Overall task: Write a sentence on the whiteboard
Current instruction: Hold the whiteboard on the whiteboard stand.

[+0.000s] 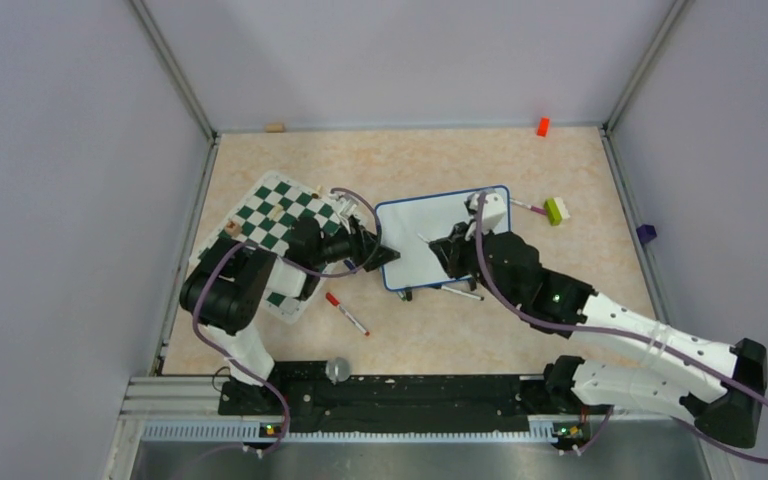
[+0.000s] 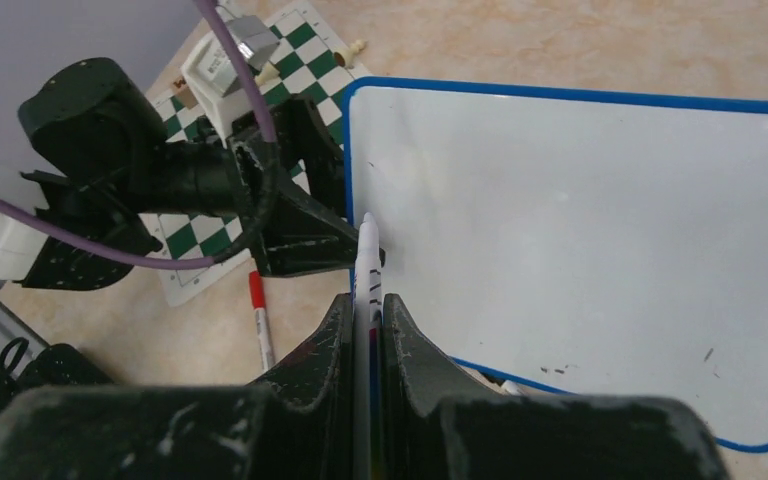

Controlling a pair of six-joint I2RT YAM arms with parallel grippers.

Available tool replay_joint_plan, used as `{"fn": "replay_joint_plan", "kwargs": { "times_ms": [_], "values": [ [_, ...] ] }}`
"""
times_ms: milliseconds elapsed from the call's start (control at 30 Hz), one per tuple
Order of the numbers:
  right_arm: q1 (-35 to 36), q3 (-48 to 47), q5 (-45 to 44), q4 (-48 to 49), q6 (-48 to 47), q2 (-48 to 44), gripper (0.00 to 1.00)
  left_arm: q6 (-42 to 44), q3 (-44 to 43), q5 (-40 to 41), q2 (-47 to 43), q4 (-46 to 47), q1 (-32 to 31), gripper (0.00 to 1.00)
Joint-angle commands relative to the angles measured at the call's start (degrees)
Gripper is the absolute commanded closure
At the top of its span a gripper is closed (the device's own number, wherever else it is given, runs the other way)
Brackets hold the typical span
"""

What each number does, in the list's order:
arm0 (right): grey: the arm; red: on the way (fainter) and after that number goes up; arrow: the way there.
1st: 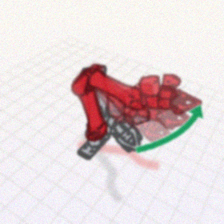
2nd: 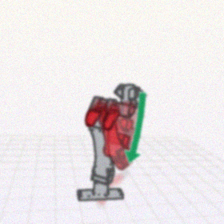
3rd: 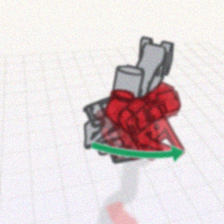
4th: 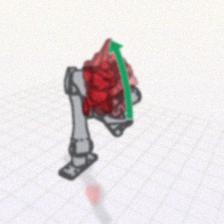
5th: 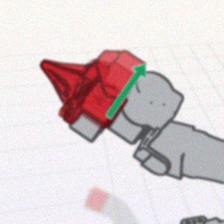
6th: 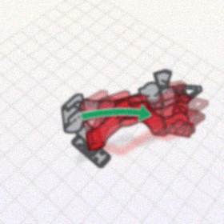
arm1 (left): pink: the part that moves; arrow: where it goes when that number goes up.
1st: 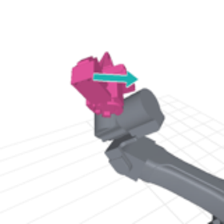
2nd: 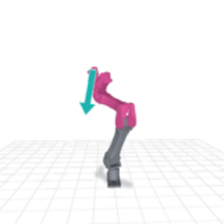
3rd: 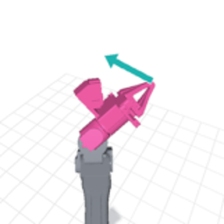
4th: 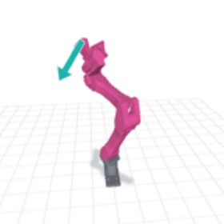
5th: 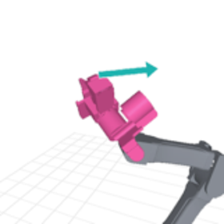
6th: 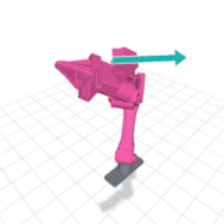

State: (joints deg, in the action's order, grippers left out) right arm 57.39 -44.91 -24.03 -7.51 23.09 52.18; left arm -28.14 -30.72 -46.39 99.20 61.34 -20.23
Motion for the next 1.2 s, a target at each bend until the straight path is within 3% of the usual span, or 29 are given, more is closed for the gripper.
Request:
{"fn": "replay_joint_plan", "kwargs": {
  "times_ms": [0,433,533,633,833,1000,1167],
  "values": [
    [0.6,-5.4,5.6,-3.3,-2.4,4.4,1.0,-7.0,-1.0,-8.1,3.2,14.8,0.4,0.29],
    [0.6,-17.2,0.7,-7.5,-2.0,15.8,1.0,-9.3,-3.3,-9.3,4.5,12.4,1.9,0.45],
    [0.6,-17.5,0.6,-6.6,-1.7,15.9,1.0,-12.0,-4.3,-11.1,5.9,14.0,2.4,0.03],
    [0.6,-17.4,0.1,-6.5,-1.0,15.7,1.0,-13.3,-4.1,-11.3,6.1,15.6,2.9,0.01],
    [0.5,-16.0,-1.8,-7.1,-0.2,13.1,1.0,-13.3,-6.4,-12.3,5.1,9.6,3.6,0.01],
    [0.6,-14.9,-3.3,-8.0,0.5,10.8,1.0,-4.7,-5.0,-9.6,1.5,-0.8,3.6,0.01],
    [0.6,-14.8,-4.1,-9.2,0.9,9.7,1.0,-7.8,-5.2,-14.2,4.5,4.6,3.5,0.01]
  ]
}}
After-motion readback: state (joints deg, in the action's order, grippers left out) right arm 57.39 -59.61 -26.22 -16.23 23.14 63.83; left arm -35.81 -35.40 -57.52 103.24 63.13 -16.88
